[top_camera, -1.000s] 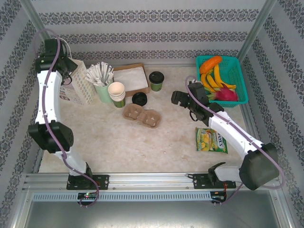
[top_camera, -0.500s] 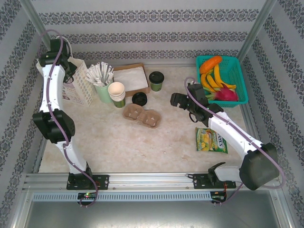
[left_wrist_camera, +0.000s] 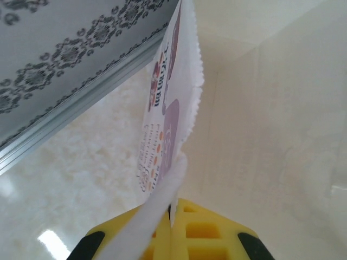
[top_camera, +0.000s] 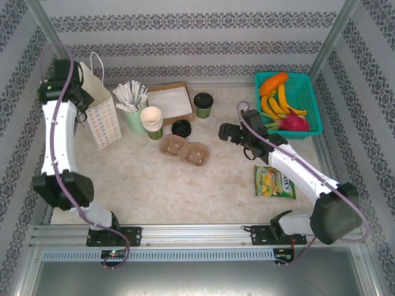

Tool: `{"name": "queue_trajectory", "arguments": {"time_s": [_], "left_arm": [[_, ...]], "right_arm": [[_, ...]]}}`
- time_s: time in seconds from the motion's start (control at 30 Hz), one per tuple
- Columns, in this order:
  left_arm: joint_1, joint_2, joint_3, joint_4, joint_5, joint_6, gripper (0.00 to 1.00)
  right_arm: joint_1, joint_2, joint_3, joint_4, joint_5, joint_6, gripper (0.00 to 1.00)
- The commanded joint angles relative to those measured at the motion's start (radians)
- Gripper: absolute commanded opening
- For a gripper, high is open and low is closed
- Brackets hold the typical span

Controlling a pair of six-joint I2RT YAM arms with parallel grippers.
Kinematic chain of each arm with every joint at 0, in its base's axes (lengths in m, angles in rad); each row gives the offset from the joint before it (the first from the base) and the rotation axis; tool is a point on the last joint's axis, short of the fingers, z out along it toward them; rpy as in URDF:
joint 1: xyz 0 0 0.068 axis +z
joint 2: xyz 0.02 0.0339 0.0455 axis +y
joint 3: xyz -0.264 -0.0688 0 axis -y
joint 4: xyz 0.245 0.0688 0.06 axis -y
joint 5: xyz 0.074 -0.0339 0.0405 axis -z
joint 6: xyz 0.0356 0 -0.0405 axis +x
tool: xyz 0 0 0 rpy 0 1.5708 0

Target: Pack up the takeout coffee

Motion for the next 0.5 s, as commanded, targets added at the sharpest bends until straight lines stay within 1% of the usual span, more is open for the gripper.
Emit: {"name": "queue_trajectory", "arguments": {"time_s": [0.0, 0.13, 0.23, 0.3, 0.37, 0.43, 0.47], "left_arm": [[0.011, -0.123, -0.107, -0.043, -0.010, 0.083, 0.00], [0.011, -0.276, -0.223, -0.046, -0.052, 0.102, 0.00], [0.011, -0.355, -0.259, -0.097, -0.072, 0.108, 0.00], [0.011, -0.398, -0.277, -0.129, -0.041, 0.129, 0.00], [0.010, -0.454, -0.308, -0.141, 0.034, 0.174, 0.00], [0.009, -0.506, -0.335, -0.158, 0.098, 0.212, 0.00], [0.009, -0.525, -0.343, -0.177, 0.119, 0.226, 0.00]], "right_arm": [[0.054, 0.040, 0.043, -0.064, -0.007, 0.066, 0.98], [0.114, 0.114, 0.056, -0.086, 0.010, 0.135, 0.98], [0.141, 0.178, 0.062, -0.082, -0.039, 0.163, 0.97], [0.166, 0.223, 0.080, -0.092, -0.066, 0.172, 0.97], [0.198, 0.277, 0.106, -0.115, -0.050, 0.183, 0.95], [0.219, 0.321, 0.120, -0.128, -0.026, 0.203, 0.91], [0.226, 0.340, 0.125, -0.136, -0.017, 0.218, 0.88]]}}
